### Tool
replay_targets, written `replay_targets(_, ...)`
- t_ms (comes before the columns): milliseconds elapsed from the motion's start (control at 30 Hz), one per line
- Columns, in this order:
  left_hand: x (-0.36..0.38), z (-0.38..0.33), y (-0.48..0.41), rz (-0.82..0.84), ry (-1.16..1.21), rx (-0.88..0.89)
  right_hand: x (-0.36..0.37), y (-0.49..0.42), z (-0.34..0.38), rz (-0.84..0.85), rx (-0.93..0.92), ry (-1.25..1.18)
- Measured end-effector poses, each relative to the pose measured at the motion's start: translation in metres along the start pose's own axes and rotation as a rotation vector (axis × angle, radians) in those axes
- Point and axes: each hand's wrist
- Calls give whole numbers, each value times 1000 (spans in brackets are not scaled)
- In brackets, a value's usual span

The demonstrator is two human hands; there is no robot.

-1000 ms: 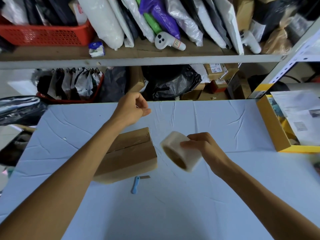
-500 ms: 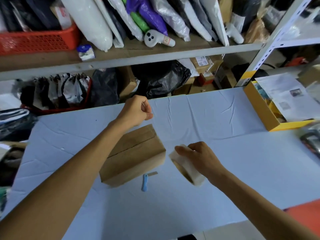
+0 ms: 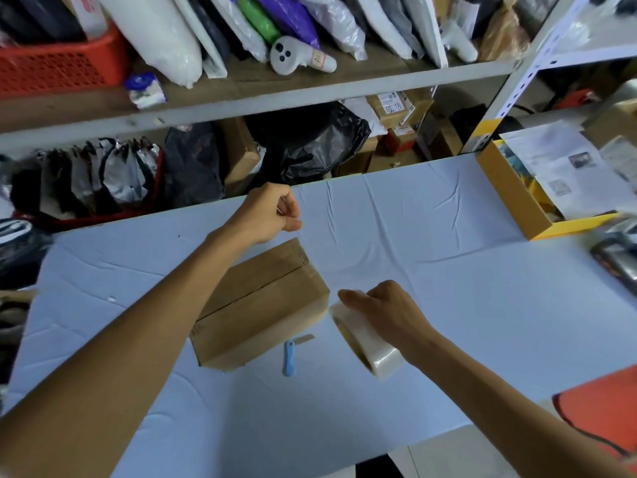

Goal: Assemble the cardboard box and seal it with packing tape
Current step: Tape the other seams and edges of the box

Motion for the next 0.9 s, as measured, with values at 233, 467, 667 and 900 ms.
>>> replay_targets(233, 0, 9, -9, 33, -22, 1, 7, -3, 1, 4, -11, -19)
replay_targets(467, 9, 16, -11, 52, -22, -8, 9, -7, -2, 13, 9, 13)
replay_targets(667, 18, 25, -8, 69, -22, -41, 12, -10, -4, 26, 41, 28)
replay_targets(900, 22, 28, -9, 123, 161, -260, 12, -14, -7, 37, 44, 24)
Point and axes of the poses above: each hand's wrist, its own y-axis away from the middle knuckle, its own x-axis out of the palm, z = x × y, and after that the axes turned 10 degrees about -y, right-handed
